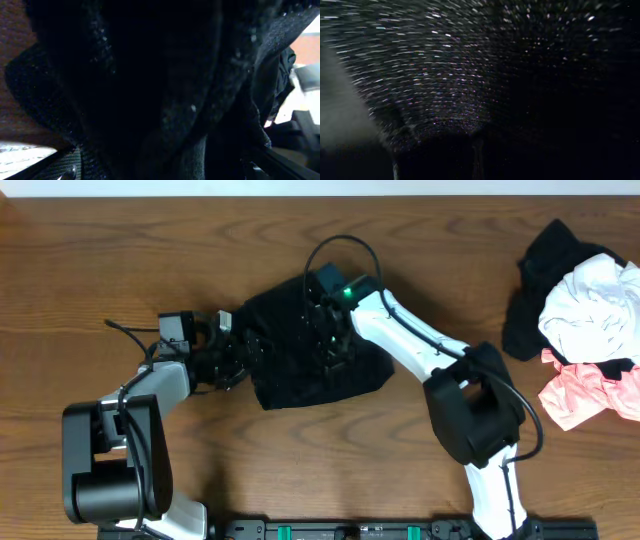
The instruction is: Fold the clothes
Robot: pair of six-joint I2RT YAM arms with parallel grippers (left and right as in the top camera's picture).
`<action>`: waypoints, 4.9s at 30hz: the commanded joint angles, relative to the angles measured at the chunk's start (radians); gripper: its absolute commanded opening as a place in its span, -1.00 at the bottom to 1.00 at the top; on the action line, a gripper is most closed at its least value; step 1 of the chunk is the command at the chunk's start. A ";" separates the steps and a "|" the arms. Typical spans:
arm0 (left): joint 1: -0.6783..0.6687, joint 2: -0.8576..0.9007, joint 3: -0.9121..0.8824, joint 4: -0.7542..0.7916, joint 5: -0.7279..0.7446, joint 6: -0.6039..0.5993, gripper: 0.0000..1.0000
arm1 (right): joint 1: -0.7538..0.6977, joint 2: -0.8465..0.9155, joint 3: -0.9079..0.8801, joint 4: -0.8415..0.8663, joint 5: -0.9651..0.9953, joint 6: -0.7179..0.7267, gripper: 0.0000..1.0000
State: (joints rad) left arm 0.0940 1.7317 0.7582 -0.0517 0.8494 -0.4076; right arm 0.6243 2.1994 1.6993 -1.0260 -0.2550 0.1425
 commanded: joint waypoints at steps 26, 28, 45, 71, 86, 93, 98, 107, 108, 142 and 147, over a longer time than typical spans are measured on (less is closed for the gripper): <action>0.060 0.015 -0.017 -0.054 0.084 0.119 0.96 | 0.011 0.090 -0.002 -0.006 -0.003 0.018 -0.97; 0.044 0.015 -0.017 -0.039 0.072 0.117 0.96 | 0.011 0.090 -0.002 -0.006 -0.003 0.018 -0.97; -0.127 0.035 -0.017 0.189 -0.103 -0.208 0.97 | 0.012 0.090 -0.002 -0.006 -0.004 0.018 -0.97; -0.227 0.014 -0.009 0.301 -0.034 -0.317 -0.88 | -0.008 0.006 0.003 -0.121 0.182 -0.010 -0.97; -0.192 -0.285 0.013 0.503 -0.031 -0.514 -0.88 | -0.315 -0.558 0.003 -0.171 0.206 -0.004 -0.92; -0.068 -0.315 0.014 0.628 -0.026 -0.595 -0.88 | -0.356 -0.595 0.003 -0.200 0.206 -0.005 -0.93; 0.100 -0.315 0.026 0.724 -0.009 -0.633 -0.88 | -0.356 -0.593 0.002 -0.214 0.206 -0.005 -0.95; 0.504 -0.306 0.041 0.756 0.077 -0.628 -0.88 | -0.356 -0.593 0.002 -0.223 0.206 -0.005 -0.95; 0.539 -0.300 0.041 0.756 0.087 -0.603 -0.87 | -0.356 -0.593 0.002 -0.222 0.206 -0.005 -0.95; 0.937 0.094 0.031 0.520 0.265 -0.320 -0.88 | -0.356 -0.593 0.002 -0.249 0.245 -0.005 -0.97; 0.936 0.093 0.031 0.497 0.257 -0.323 -0.78 | -0.356 -0.593 0.002 -0.250 0.245 -0.005 -0.98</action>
State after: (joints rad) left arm 1.0306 1.8385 0.7563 0.4427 1.0851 -0.7650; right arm 0.2756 1.6035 1.7023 -1.2747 -0.0250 0.1268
